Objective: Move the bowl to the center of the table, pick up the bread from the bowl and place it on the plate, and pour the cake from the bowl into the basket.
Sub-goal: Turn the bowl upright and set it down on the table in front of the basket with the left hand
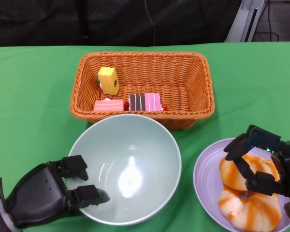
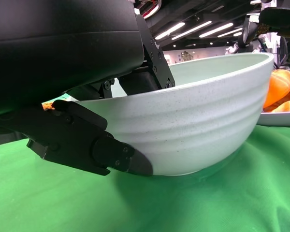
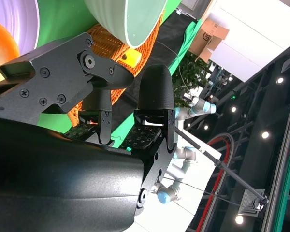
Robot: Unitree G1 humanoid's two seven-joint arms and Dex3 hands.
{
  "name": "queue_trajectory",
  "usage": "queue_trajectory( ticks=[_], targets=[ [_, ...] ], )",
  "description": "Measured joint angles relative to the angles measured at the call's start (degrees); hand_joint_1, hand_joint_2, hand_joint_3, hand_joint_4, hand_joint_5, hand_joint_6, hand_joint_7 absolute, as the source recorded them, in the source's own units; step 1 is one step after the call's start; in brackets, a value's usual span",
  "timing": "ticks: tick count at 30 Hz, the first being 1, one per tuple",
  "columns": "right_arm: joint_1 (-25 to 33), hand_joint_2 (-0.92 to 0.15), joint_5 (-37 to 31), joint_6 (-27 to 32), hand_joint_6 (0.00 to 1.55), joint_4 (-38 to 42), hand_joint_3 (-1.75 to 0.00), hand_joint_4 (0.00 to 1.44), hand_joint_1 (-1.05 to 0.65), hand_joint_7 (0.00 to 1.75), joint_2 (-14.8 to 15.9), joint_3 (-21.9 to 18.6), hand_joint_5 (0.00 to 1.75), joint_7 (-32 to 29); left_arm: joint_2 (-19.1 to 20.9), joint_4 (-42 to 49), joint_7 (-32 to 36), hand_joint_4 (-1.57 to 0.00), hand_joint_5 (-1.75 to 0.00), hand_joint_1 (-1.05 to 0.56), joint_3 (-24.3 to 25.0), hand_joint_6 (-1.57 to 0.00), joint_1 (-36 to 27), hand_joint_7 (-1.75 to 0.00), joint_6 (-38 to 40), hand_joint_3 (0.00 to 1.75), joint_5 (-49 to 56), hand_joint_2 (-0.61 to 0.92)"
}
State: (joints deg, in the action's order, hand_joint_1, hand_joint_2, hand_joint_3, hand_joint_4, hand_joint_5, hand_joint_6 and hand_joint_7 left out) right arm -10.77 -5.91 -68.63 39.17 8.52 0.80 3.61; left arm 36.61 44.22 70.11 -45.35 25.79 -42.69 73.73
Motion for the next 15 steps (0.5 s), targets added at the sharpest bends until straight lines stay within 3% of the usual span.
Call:
queue_trajectory(
  ticks=[5,15],
  targets=[
    [0.01,-0.6,-0.21,0.04,0.72,0.01,-0.88,0.85,-0.08,1.24,0.0,-0.04,1.17,-0.01,1.81,-1.87,3.63,-0.54,-0.08,-0.75,-0.14,-0.54,0.13,0.0,-2.88,0.39,-0.05,0.92],
    [-0.01,-0.63,0.25,0.06,0.71,0.21,-0.85,0.84,-0.1,1.23,-0.12,0.0,1.19,0.09,4.83,-5.55,7.9,-0.46,-0.01,-0.84,2.48,-0.38,0.03,0.0,-10.87,0.46,-4.08,0.92]
  ],
)
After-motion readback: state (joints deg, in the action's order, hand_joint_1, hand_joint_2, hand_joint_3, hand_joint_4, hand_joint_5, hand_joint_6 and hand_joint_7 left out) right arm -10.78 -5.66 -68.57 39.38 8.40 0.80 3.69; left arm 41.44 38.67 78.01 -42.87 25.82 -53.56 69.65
